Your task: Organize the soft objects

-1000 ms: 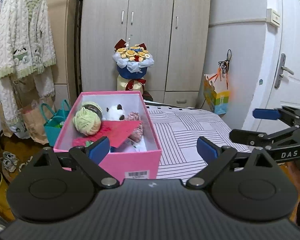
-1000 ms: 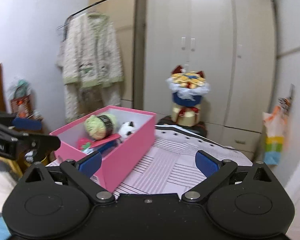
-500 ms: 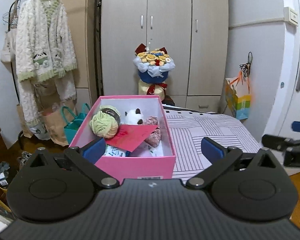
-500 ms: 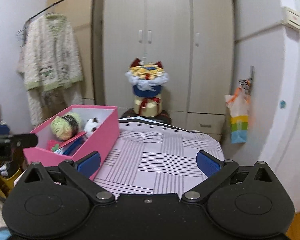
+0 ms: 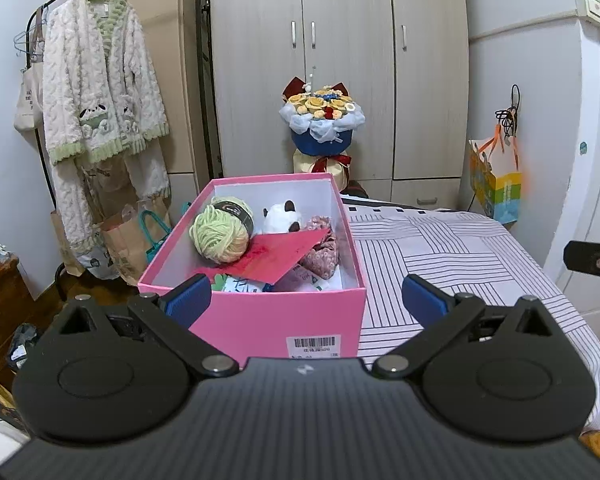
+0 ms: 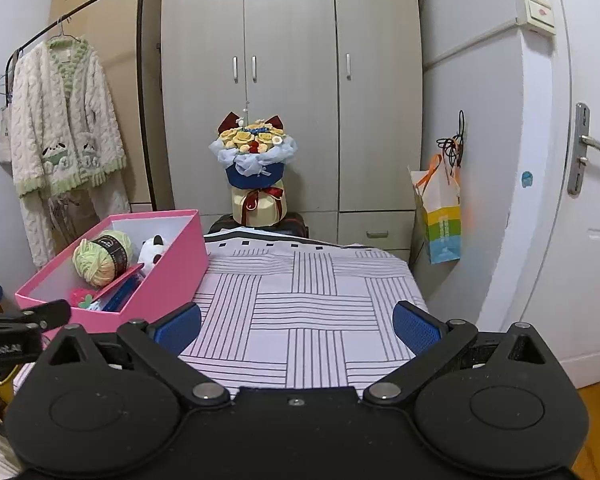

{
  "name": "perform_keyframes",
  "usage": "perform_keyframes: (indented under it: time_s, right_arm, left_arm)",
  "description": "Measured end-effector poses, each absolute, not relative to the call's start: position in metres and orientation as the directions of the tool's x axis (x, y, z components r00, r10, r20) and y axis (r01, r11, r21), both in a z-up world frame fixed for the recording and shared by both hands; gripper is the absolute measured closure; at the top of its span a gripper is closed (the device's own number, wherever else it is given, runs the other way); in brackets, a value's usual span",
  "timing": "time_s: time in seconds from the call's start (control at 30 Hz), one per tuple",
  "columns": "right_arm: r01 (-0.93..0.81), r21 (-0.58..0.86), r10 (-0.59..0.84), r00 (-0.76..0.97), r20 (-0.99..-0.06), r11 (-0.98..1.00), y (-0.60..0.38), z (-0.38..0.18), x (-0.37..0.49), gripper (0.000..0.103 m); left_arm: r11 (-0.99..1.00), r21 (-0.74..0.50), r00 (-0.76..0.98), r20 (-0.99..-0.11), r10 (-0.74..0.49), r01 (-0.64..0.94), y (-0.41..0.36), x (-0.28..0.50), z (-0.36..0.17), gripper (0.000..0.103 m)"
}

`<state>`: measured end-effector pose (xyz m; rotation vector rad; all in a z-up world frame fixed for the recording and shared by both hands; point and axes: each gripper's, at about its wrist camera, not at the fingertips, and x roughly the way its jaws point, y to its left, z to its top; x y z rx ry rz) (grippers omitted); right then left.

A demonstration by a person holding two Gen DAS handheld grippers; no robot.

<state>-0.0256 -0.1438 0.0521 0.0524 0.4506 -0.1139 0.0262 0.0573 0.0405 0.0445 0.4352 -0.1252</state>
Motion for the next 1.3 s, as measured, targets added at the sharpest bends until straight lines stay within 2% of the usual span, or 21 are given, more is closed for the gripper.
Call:
perform_keyframes:
  time_s: [0.57,1.07,1.3]
  right_arm:
    - [0.163,-0.013,-0.15,0.866,-0.477,0.986,-0.14,0.044,-0.027,0.0]
    - [0.192,-0.064,-0.2,0.874,-0.443,0.979,-0.136,0.042,-0.034,0.0]
    - [0.175,-0.103,-0.202,0.891,-0.405,0.979,-0.129,0.042,-0.041,0.0]
  left_arm:
    - [0.992,0.065,0.917,-0.392,-0.075,0.109,0.049,0.015,0.038,0.0]
    - [0.991,0.065,0.901,-0.426,-0.078,0.116,0.043,0.015,0.031,0.0]
    - [0.992,0.073,0.907,-0.416,-0.062,0.101,0.04,0.01,0.031,0.0]
